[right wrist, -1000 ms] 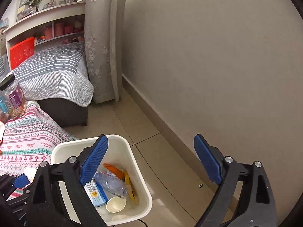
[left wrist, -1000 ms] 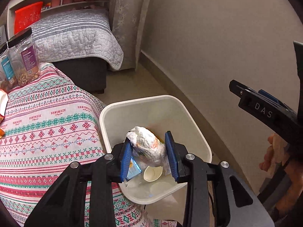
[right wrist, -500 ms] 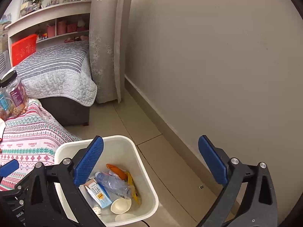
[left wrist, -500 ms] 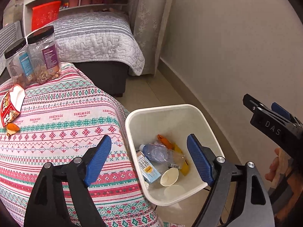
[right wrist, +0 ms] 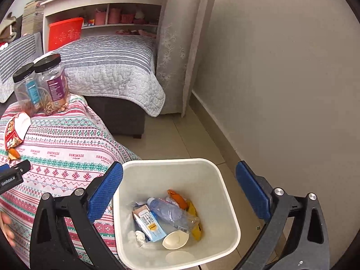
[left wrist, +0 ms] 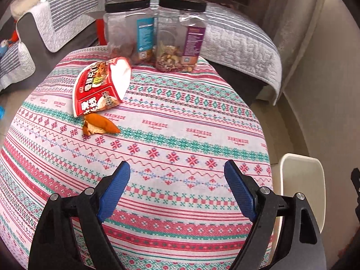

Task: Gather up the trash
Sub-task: 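Grasp the second orange peel with the left tool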

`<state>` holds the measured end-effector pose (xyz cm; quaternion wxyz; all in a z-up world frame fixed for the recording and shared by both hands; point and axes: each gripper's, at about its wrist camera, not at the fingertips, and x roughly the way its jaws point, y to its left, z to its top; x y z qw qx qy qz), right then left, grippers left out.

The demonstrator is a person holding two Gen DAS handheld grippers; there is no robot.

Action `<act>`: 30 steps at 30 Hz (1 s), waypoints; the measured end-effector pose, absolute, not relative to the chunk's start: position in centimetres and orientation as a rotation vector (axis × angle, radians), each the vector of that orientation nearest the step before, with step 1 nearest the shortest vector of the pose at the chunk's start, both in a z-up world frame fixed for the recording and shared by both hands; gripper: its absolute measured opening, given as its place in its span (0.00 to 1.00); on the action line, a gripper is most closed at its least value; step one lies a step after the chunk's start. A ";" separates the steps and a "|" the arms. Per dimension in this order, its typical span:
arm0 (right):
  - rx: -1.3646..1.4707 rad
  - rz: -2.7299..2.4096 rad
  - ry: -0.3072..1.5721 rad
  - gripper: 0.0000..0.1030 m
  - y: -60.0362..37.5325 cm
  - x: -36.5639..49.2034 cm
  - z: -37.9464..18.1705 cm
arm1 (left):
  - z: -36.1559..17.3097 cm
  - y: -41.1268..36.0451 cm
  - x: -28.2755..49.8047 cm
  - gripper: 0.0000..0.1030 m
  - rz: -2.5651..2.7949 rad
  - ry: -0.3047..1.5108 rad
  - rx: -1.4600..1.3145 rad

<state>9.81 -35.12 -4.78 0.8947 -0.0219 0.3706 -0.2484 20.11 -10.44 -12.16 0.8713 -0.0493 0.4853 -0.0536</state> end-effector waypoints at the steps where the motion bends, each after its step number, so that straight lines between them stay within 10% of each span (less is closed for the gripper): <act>1: -0.051 -0.503 0.772 0.93 -34.5 10.1 -4.9 | -12.5 -9.1 20.6 0.81 -0.072 1.021 -0.126; 15: -0.114 -0.421 0.830 0.93 -30.3 13.6 -7.0 | -18.2 -1.5 29.0 0.79 0.222 1.121 -0.270; 21: -0.087 -0.378 0.852 0.93 -28.9 15.0 -7.7 | -17.4 -1.0 27.4 0.16 0.137 1.097 -0.150; 30: 0.101 -0.149 0.937 0.93 -23.0 18.4 -9.5 | -14.3 6.7 20.8 0.13 0.045 1.158 -0.319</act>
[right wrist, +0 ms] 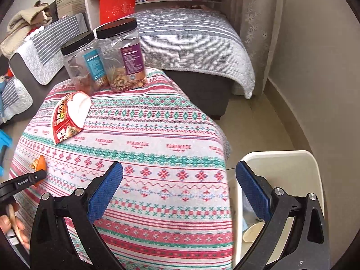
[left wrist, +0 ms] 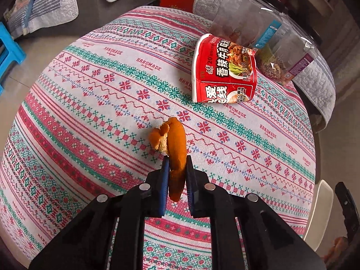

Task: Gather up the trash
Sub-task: 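Grasp the second orange peel with the left tool, then grasp the red noodle cup with the right tool and drop it into the bin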

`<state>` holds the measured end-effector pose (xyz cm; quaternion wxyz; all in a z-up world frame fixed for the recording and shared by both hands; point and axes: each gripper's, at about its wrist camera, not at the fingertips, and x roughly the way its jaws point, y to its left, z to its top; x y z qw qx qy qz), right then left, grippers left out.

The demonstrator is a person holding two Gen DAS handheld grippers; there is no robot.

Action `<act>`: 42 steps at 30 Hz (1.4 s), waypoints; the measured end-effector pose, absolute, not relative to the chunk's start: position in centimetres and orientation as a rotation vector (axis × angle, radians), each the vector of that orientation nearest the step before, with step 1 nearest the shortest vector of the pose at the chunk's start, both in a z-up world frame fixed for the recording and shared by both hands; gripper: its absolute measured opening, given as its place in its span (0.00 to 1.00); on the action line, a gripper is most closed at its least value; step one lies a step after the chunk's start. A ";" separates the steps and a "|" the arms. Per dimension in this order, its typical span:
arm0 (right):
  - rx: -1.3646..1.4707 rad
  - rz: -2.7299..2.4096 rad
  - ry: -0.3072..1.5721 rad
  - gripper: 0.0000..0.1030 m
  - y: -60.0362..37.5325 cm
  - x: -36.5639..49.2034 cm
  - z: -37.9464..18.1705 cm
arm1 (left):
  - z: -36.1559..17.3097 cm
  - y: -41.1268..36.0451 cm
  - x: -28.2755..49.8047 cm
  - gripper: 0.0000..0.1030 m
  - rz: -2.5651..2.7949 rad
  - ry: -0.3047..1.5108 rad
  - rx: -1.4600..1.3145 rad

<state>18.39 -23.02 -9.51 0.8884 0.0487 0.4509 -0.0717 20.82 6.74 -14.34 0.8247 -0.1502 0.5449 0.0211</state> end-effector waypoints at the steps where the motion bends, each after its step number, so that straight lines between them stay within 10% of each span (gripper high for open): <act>1: 0.118 -0.114 0.951 0.93 -22.0 19.0 -9.8 | -13.5 7.4 20.1 0.13 0.038 1.145 -0.335; 28: -0.139 -0.084 1.094 0.94 0.6 36.7 -14.7 | -6.0 18.0 18.3 0.14 0.017 0.963 -0.518; 42: 0.089 0.103 1.053 0.80 -4.3 29.3 -13.4 | -5.7 17.5 17.7 0.14 0.002 0.971 -0.514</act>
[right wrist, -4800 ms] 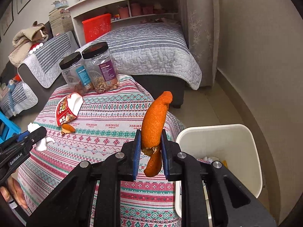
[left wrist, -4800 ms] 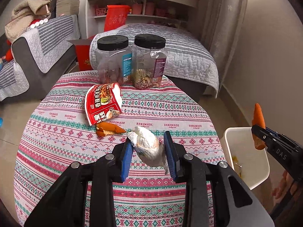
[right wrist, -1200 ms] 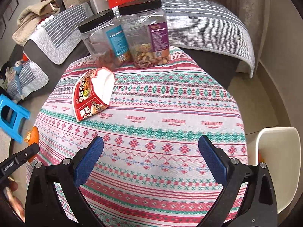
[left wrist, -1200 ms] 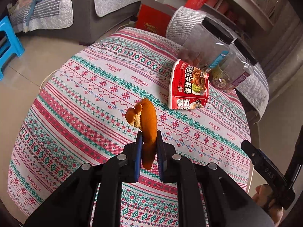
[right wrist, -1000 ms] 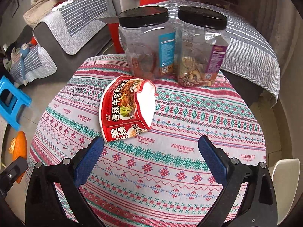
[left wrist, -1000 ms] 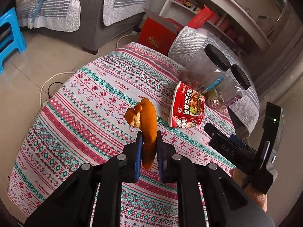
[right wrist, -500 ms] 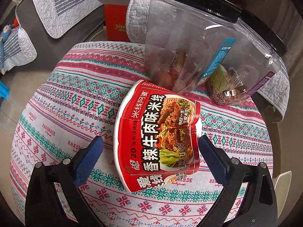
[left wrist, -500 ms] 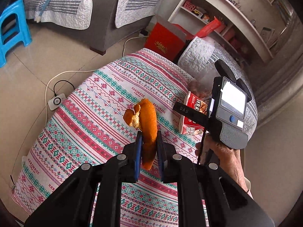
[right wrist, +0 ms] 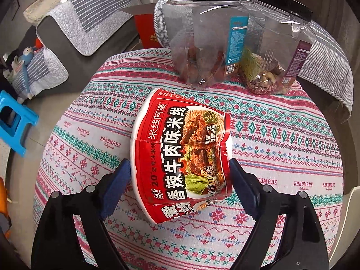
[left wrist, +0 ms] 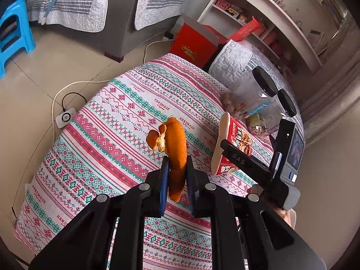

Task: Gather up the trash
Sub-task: 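Grasp the red noodle cup with the right tool and drop it into the bin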

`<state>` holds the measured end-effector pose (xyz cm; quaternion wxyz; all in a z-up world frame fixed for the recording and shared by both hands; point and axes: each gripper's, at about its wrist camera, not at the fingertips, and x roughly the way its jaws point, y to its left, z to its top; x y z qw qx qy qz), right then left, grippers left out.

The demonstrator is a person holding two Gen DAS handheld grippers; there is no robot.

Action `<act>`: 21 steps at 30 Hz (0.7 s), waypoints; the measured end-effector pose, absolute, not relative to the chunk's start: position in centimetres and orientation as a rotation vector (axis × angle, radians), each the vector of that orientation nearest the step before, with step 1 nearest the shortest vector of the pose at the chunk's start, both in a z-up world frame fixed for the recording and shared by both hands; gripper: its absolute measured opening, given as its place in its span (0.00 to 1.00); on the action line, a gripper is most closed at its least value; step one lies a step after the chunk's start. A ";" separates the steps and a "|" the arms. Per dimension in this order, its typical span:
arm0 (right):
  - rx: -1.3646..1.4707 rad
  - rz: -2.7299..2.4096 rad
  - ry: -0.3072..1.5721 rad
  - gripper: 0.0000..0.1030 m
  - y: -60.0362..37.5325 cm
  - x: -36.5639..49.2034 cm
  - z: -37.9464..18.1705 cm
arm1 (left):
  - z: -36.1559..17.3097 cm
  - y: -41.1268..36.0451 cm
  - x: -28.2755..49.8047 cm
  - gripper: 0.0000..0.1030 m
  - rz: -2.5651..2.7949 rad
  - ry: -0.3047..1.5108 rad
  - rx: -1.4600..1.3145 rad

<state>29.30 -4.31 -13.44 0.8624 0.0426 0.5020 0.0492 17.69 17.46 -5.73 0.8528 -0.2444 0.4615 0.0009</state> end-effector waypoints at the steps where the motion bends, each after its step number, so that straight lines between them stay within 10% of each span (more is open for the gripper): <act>1: 0.108 0.110 1.051 0.80 -4.8 28.3 -13.2 | -5.7 17.3 17.6 0.14 0.000 0.970 -0.509; 21: 0.127 0.081 0.970 0.80 -15.4 13.5 -8.9 | -5.8 9.1 15.7 0.14 -0.113 0.993 -0.340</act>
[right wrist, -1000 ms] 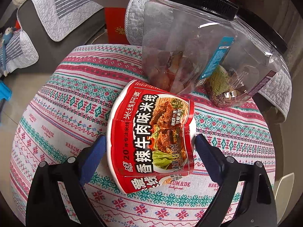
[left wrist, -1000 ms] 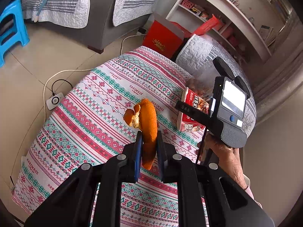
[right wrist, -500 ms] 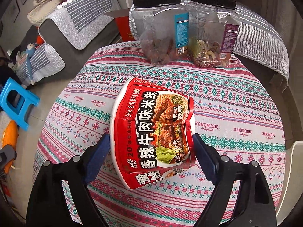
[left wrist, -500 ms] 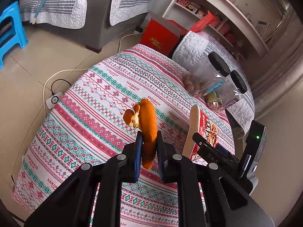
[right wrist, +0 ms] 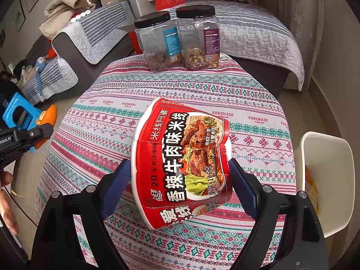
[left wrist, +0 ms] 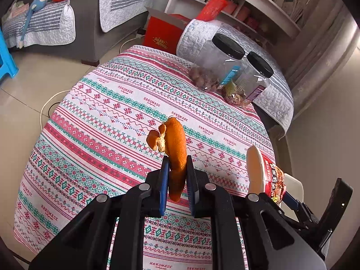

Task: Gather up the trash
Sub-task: 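Grasp the red noodle cup with the right tool and drop it into the bin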

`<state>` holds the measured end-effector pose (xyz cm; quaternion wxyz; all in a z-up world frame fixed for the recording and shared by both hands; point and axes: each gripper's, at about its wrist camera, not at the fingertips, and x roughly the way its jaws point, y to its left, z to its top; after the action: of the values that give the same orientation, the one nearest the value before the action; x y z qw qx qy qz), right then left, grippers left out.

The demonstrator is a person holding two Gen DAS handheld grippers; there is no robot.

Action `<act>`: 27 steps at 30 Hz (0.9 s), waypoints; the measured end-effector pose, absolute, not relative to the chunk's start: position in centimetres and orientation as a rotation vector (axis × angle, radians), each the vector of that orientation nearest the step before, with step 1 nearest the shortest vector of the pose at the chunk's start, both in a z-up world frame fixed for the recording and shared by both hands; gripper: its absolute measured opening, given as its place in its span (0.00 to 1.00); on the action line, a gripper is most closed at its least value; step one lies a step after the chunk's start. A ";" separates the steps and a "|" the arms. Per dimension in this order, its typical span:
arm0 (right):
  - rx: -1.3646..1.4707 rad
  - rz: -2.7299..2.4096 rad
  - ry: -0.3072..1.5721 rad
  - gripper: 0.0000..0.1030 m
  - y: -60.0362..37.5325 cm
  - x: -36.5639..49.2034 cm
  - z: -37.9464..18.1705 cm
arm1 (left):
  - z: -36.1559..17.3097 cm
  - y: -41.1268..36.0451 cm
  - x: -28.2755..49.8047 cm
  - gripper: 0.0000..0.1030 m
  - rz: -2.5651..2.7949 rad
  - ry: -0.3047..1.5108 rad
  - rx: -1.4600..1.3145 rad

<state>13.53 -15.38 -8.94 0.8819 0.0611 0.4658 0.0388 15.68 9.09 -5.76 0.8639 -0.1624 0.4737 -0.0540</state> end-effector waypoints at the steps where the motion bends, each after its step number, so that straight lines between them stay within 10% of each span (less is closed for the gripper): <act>1: 0.134 0.073 0.966 0.80 -16.1 12.9 -8.7 | -5.9 8.6 15.6 0.14 -0.119 0.995 -0.329; 27: 0.260 -0.466 0.910 0.82 -40.1 5.9 -8.1 | -7.2 -12.3 13.5 0.14 -0.364 1.007 -0.089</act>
<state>5.85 -40.14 -8.11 0.8640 0.1239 0.4344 -0.2224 13.50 -12.26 -7.23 0.8590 -0.0426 0.4798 -0.1732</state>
